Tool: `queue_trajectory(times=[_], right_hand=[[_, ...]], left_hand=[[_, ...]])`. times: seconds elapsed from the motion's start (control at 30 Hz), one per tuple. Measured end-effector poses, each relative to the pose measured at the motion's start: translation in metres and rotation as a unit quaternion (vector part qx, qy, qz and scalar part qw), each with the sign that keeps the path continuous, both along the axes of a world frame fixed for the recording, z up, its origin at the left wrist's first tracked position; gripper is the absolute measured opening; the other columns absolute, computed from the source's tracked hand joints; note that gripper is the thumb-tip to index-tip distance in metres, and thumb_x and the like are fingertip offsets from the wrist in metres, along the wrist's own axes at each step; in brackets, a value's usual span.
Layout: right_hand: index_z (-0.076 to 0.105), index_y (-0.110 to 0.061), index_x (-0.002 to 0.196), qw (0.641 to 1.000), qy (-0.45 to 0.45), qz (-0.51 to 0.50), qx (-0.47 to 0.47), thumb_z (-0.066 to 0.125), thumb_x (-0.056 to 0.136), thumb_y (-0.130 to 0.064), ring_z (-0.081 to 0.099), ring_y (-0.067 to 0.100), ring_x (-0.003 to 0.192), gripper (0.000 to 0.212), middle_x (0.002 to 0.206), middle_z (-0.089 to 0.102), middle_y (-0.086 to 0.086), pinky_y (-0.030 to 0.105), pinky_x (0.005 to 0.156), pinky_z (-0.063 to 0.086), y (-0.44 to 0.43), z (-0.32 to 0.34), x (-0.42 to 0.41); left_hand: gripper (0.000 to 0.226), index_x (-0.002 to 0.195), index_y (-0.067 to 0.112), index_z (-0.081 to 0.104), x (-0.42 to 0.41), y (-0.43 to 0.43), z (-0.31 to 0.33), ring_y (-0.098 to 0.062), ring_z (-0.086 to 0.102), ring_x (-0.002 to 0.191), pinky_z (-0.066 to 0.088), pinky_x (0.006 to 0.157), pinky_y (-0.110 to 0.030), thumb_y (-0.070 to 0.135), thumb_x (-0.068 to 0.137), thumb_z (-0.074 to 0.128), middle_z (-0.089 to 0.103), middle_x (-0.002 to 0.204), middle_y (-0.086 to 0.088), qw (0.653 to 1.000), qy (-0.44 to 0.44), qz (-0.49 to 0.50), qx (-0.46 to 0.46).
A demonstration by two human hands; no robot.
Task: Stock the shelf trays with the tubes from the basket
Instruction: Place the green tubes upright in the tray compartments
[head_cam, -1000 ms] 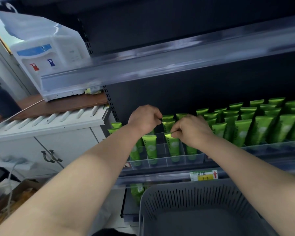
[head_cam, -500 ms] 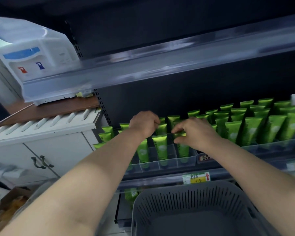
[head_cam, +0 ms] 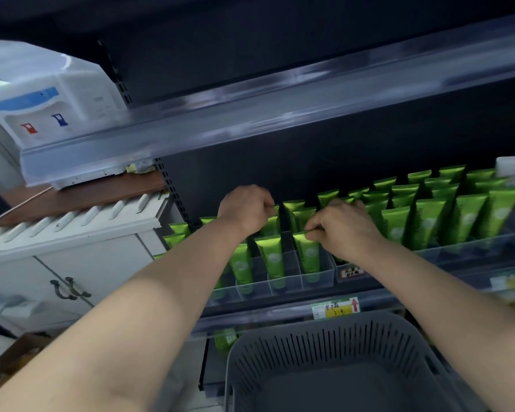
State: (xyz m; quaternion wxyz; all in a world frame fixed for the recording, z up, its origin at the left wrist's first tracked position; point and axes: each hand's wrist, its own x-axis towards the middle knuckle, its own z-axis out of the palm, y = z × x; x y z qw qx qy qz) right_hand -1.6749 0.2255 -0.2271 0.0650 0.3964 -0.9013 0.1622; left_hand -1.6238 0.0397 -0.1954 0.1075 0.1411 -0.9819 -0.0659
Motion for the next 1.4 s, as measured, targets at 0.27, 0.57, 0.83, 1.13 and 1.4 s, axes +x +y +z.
queue_trajectory(times=[0.27,0.57,0.83,1.13,1.4], right_hand=[[0.065,-0.041,0.112,1.000,0.003,0.008,-0.007,0.058,0.089,-0.043,0.044,0.014,0.118,0.023,0.112,0.065,-0.010,0.039,0.095,0.028,0.003,-0.004,0.000],[0.064,-0.038,0.115,0.999,0.010,0.002,-0.034,0.070,0.081,-0.039,0.040,0.013,0.122,0.035,0.118,0.063,-0.008,0.038,0.100,0.028,0.033,0.000,-0.012],[0.067,-0.034,0.113,0.998,0.004,0.014,-0.068,0.071,0.082,-0.033,0.047,0.014,0.114,0.031,0.113,0.066,-0.010,0.035,0.096,0.035,0.039,-0.002,-0.011],[0.067,-0.032,0.112,0.998,0.019,0.010,-0.065,0.070,0.083,-0.033,0.049,0.016,0.116,0.029,0.116,0.066,-0.009,0.037,0.097,0.038,0.041,0.001,0.001],[0.068,-0.033,0.108,0.999,0.029,0.009,-0.025,0.066,0.087,-0.032,0.055,0.015,0.107,0.022,0.109,0.069,-0.012,0.038,0.098,0.040,0.059,-0.019,0.034]], left_hand=[[0.021,0.108,0.027,0.069,-0.019,0.021,-0.004,-0.016,0.061,0.107,0.049,0.094,-0.034,0.028,0.088,0.065,0.068,0.115,0.006,0.999,0.003,-0.035,0.017],[0.021,0.101,0.026,0.072,-0.041,0.040,-0.014,-0.018,0.062,0.103,0.049,0.087,-0.030,0.019,0.090,0.056,0.069,0.111,0.005,0.998,-0.023,-0.050,-0.005],[0.024,0.104,0.026,0.071,-0.038,0.039,-0.013,-0.020,0.063,0.103,0.051,0.088,-0.031,0.014,0.090,0.057,0.069,0.111,0.002,0.999,-0.028,-0.016,-0.035],[0.023,0.112,0.024,0.068,-0.016,0.046,-0.003,-0.021,0.061,0.107,0.049,0.091,-0.037,0.023,0.091,0.060,0.069,0.113,0.000,0.998,0.054,-0.026,0.006],[0.020,0.104,0.025,0.071,0.040,0.071,-0.010,-0.017,0.058,0.101,0.050,0.083,-0.032,0.019,0.092,0.057,0.071,0.102,0.003,0.982,0.173,-0.068,0.005]])
